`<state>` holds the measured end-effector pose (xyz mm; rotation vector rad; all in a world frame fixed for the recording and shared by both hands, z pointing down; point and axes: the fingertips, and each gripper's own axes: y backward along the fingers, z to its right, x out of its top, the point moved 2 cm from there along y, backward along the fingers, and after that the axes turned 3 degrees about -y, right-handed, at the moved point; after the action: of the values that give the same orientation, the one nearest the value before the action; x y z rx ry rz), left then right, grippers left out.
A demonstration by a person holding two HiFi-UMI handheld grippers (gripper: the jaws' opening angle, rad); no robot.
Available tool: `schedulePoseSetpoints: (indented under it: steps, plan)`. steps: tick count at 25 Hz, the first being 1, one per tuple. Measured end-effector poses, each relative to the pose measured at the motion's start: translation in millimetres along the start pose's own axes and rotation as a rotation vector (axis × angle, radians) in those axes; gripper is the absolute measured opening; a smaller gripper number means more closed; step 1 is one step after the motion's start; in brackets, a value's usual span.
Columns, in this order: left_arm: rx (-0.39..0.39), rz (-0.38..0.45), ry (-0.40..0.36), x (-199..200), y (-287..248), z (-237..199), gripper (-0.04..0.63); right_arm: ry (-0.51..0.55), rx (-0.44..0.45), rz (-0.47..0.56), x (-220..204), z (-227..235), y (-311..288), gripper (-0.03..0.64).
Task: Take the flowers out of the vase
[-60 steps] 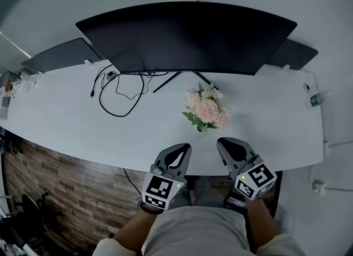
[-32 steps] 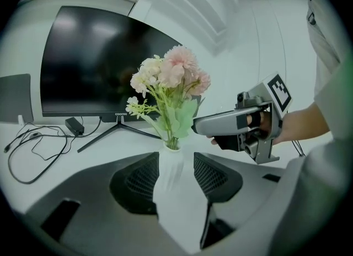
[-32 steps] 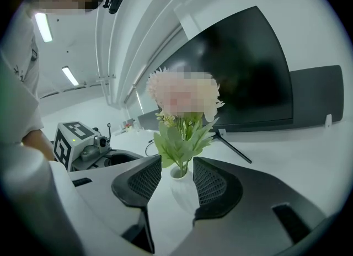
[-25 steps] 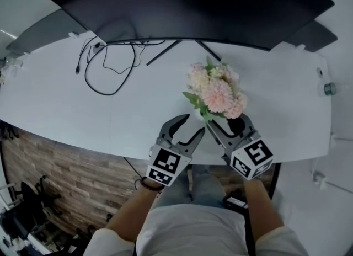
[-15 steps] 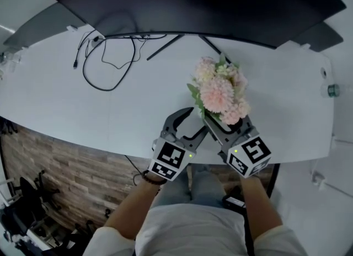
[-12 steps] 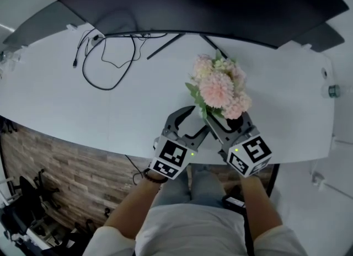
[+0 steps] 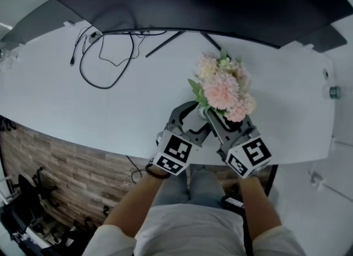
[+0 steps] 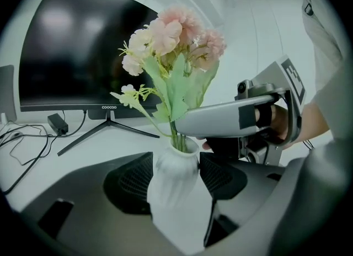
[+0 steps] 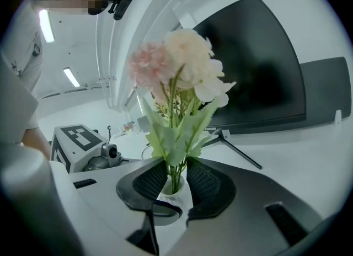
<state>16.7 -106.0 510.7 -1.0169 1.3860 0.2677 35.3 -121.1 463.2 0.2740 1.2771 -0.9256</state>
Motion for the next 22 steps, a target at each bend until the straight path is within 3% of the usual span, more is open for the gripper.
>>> schedulePoseSetpoints:
  steps: [6,22]
  plan:
    - [-0.011,0.002,-0.003,-0.7,-4.2,1.3,0.255,0.020,0.002,0.002,0.3,-1.0,-0.4,0.097]
    - [-0.005,0.001,-0.003,-2.8,-3.3,1.1,0.252,0.000,-0.008,0.035,12.1,-0.6,5.2,0.074]
